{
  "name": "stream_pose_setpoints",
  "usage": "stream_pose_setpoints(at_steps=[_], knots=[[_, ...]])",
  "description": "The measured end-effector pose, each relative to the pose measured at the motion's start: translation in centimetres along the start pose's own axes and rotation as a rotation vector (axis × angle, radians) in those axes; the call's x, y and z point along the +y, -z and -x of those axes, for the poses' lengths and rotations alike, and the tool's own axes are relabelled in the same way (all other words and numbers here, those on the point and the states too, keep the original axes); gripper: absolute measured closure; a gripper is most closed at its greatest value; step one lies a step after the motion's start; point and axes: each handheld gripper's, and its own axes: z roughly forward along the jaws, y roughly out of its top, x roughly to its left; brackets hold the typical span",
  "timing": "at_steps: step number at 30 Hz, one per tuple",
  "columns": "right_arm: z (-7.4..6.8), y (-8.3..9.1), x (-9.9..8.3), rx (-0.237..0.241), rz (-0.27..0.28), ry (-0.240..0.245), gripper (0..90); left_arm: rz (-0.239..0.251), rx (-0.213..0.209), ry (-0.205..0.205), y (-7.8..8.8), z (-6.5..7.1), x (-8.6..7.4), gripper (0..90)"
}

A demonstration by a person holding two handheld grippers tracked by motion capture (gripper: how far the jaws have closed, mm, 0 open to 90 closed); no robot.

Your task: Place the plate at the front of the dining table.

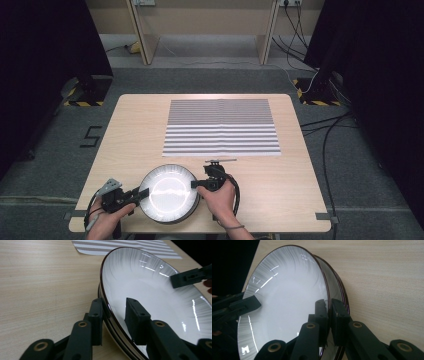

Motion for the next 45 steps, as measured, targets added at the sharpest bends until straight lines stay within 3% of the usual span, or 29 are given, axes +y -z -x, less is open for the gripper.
stream_pose_setpoints(at_steps=[6, 14, 28, 30, 34, 45], knots=[[0.9, 0.0, 0.1, 0.064, 0.005, -0.068, 84.8, 0.070, -0.038, 0.000, 0.4, 0.2, 0.4, 50.0], [1.6, 0.1, 0.2, 0.118, 0.013, -0.128, 84.2, 0.108, -0.025, 0.018, 0.9, -0.3, 0.5, 48.2], [1.9, 0.5, 0.4, 0.176, 0.001, -0.158, 82.4, 0.172, -0.045, 0.025, 1.4, 0.0, 1.0, 46.2], [1.8, 0.8, 0.6, 0.180, 0.002, -0.151, 82.0, 0.174, -0.063, 0.044, 1.5, -0.1, 1.1, 45.1], [1.7, 1.3, 0.7, 0.191, 0.018, -0.149, 81.7, 0.176, -0.059, 0.053, 1.5, -0.2, 1.0, 44.0], [2.3, 3.0, 1.0, 0.197, 0.054, -0.169, 81.6, 0.183, -0.029, 0.027, 1.5, 0.0, 1.1, 40.4]])
